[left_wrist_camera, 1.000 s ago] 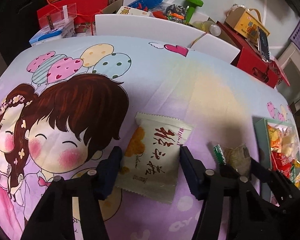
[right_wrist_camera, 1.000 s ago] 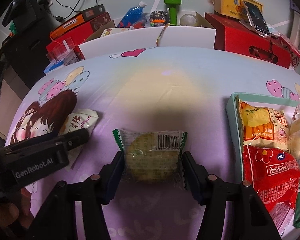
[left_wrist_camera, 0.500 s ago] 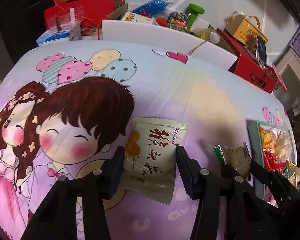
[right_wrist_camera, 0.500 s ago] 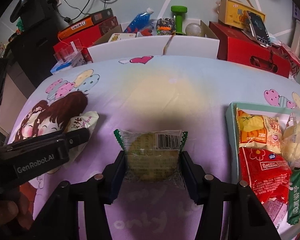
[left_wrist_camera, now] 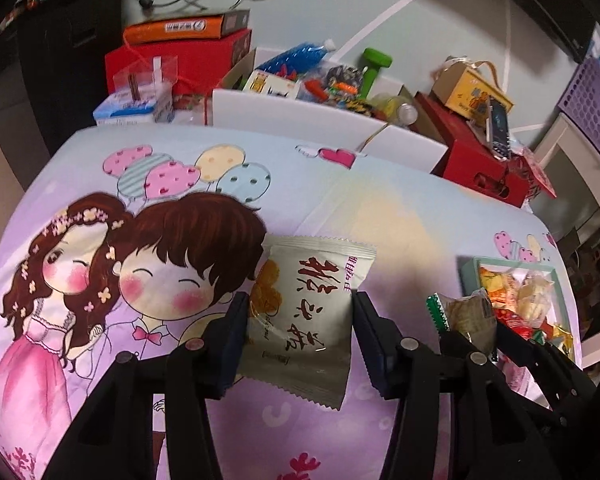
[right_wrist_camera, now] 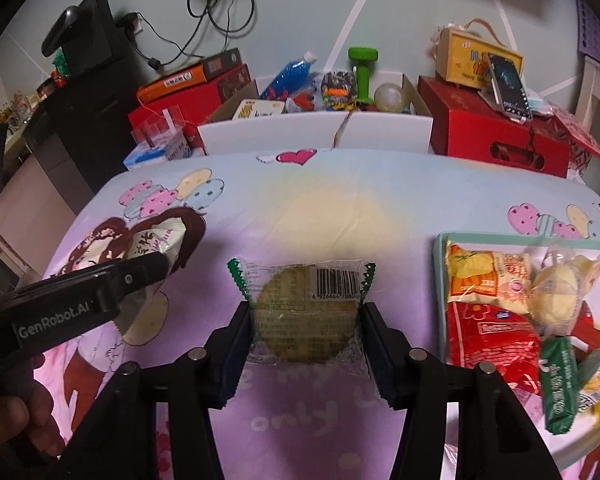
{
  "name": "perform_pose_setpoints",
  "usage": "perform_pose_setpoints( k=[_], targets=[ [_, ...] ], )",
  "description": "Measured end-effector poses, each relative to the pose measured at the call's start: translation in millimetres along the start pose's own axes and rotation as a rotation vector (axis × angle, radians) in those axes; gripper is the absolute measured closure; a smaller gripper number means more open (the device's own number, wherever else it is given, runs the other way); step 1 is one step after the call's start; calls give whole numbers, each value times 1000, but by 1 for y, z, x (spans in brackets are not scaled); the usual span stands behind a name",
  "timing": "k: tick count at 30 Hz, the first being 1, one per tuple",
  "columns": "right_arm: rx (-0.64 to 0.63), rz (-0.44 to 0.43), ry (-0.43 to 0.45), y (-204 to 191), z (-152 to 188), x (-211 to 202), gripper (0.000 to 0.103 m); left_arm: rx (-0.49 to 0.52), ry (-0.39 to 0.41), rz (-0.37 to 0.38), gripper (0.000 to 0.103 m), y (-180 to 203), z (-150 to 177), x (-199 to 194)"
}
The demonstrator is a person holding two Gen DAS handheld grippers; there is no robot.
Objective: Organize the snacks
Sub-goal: 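Carry the white bag and wrapped biscuit over the tray with both grippers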
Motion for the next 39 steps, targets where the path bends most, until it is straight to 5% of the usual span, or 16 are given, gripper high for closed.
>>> perform_pose_setpoints(
  k=[17,31,39],
  targets=[
    [84,68,23,50,0,-45,46,143,99,96,50,68,-11,-47],
    [329,264,76,185,6,-99,46,278,130,214,50,155,-8,-54],
    [438,303,79,239,16,-115,46,383,109,258,50,215,4,-40]
  ],
)
Point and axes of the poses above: each gripper's, at about its wrist camera, not at the fingertips, and x roughly the way its jaws point, y to its right, z to its underside, the point moved 5 cm from there along x, roughly the way its jaws point, and after that the axes turned 9 degrees about x, right-handed, at the moved point
